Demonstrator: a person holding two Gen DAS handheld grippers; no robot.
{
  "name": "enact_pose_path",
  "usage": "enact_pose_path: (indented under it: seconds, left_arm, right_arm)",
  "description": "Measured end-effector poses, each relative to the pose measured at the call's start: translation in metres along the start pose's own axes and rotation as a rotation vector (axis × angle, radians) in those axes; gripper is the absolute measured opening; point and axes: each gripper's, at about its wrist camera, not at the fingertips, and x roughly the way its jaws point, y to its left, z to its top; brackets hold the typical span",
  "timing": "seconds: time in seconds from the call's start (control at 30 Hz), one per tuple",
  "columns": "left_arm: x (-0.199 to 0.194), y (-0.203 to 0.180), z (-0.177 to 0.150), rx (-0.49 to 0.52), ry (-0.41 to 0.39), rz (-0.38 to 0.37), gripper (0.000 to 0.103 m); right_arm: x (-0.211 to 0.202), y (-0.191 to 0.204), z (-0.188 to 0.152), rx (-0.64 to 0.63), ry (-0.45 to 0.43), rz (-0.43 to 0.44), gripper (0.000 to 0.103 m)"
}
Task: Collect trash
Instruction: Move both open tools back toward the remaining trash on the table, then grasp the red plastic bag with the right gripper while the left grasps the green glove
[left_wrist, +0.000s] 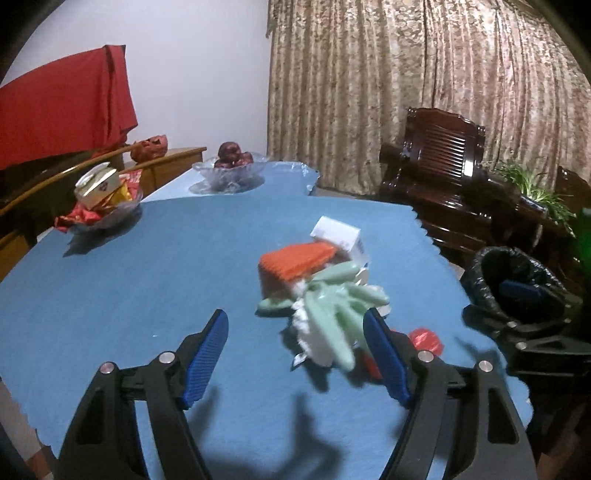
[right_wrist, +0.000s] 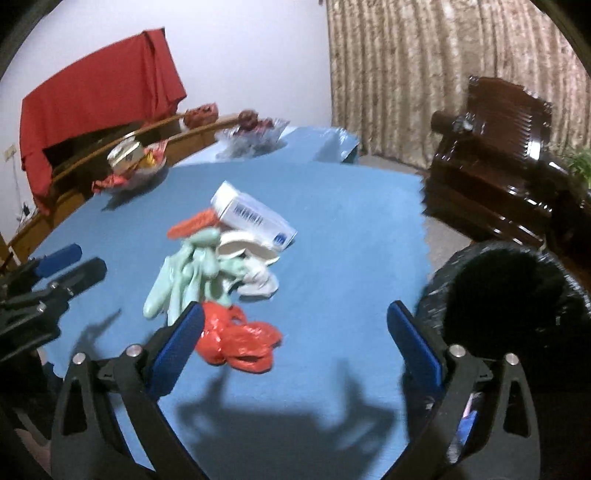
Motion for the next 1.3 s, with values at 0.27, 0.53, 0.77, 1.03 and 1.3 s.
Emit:
enact_pose_path:
  seconds: [0.27,0.53,0.77,1.03,1.3]
  left_arm:
    - [0.01,0.008,-0.012,-0.018,0.034,-0.011,0.069]
    - [0.017,0.003,-0.013,-0.01,0.047,-0.029,0.066]
    - [0.02,-0.006,-0.011,-0.002,0.044,-0.046,0.064]
    - [0.022,-0.014,-0.007,0.002,0.046,-0.058,0.058]
    - [0.035,-0.022,-0.005,-0.002,0.07,-0.065,0.046]
  right_arm:
    - [0.044,0.011,-0.018,-0.009,0.11,0.028,0.083]
    - [0.063,0.017,-0.023,0.003,0.169,0.138,0.052]
    - [0.054,0.025,-0.02,-0.031,0.178,0.188,0.015]
    - [0.034,0.019,-0.006,-0.053,0.124,0.16,0.004]
    - [0.012,0.001,0.007,-0.05,0.069,0.093,0.004]
